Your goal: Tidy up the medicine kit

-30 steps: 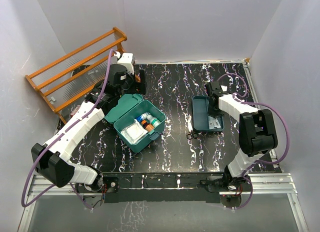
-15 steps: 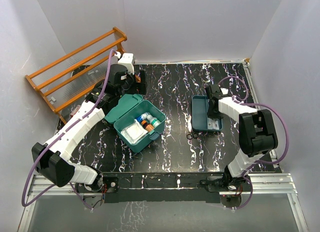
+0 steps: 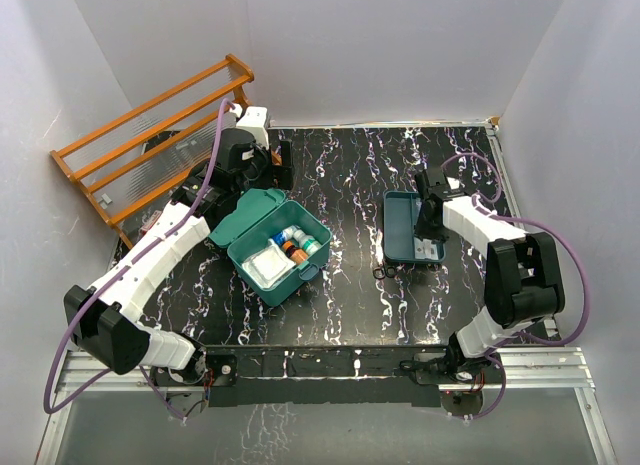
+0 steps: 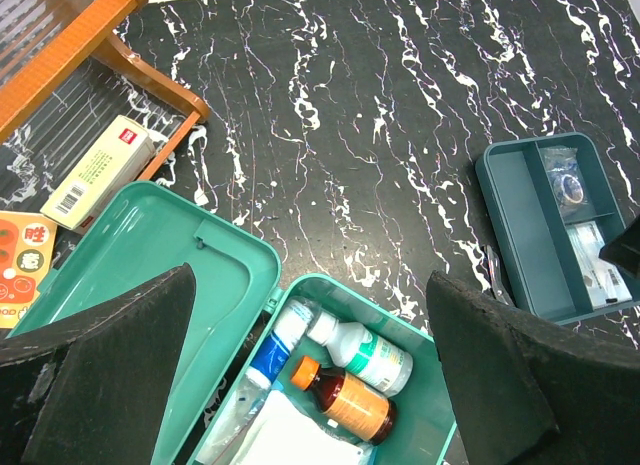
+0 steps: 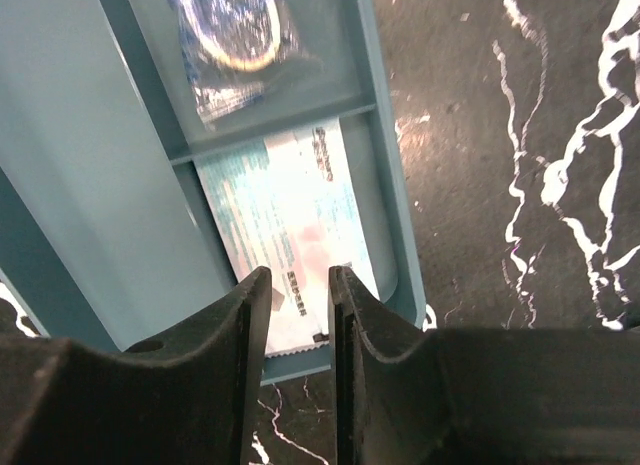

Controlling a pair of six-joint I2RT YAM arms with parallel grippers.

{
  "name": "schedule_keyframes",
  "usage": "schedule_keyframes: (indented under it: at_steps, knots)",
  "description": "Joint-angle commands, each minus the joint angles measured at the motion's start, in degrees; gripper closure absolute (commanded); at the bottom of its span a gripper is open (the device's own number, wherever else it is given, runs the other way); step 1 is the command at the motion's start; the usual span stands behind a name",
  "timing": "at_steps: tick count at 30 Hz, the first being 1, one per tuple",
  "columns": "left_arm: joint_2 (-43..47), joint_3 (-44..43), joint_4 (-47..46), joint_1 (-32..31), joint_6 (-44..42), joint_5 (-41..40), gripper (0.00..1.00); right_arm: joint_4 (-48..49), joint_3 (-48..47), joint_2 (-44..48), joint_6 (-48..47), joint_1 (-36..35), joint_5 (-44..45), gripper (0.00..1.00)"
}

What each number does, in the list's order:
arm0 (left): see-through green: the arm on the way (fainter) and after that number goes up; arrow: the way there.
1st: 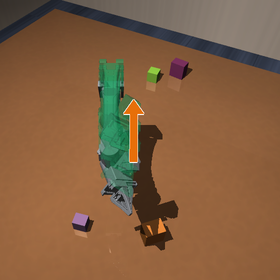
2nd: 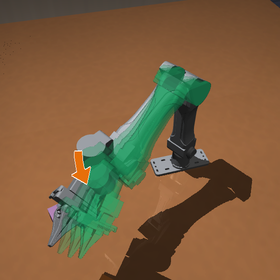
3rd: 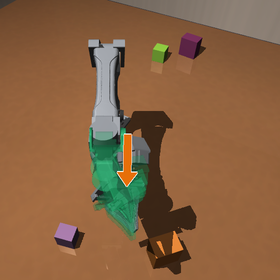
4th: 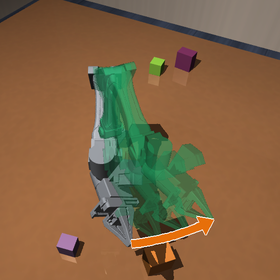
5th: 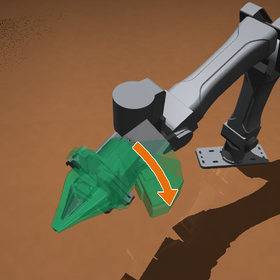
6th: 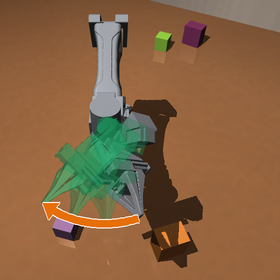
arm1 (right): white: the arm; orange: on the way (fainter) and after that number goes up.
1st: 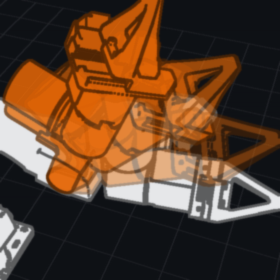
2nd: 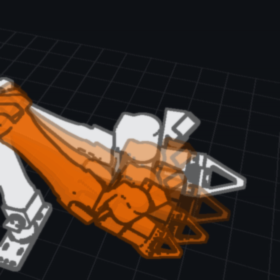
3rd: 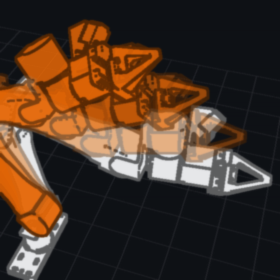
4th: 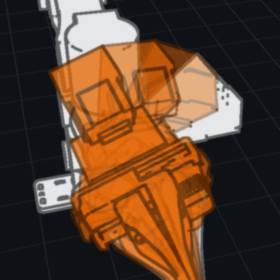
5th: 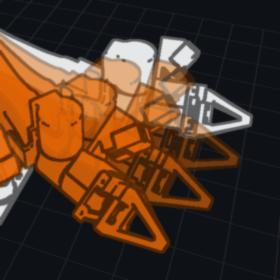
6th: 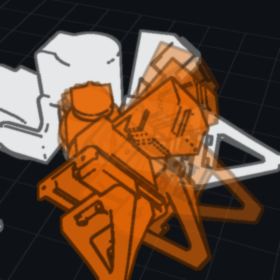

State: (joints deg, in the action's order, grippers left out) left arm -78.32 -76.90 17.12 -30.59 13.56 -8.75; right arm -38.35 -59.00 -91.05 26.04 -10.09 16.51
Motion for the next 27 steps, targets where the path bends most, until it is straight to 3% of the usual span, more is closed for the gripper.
schedule_keyframes:
  at_steps: [1, 13, 17, 23, 27]
  knots:
    - [0.37, -1.54, -0.60, -0.33, 0.48, 0.66, 0.01, -0.32, 2.53, 0.84, 2.18, 0.18, -3.86, 0.71]
    - [0.80, -1.58, -0.25, -0.30, 0.44, 0.32, 0.01, -0.37, 0.94, -2.89, 2.68, 0.24, -2.00, 0.71]
    - [0.98, -1.56, -0.36, -0.27, 0.41, 0.19, 0.01, -3.38, -2.48, -0.19, 3.57, 0.25, -0.66, 0.71]
    - [0.73, -2.05, -0.30, -0.34, 0.33, -0.09, 0.01, -5.18, -7.25, 5.41, 6.41, -0.45, -3.47, 0.62]
    - [0.72, -2.82, 0.07, -0.29, -0.21, -1.23, 0.01, -4.81, -9.13, 6.03, 7.69, -4.55, -4.90, 0.60]
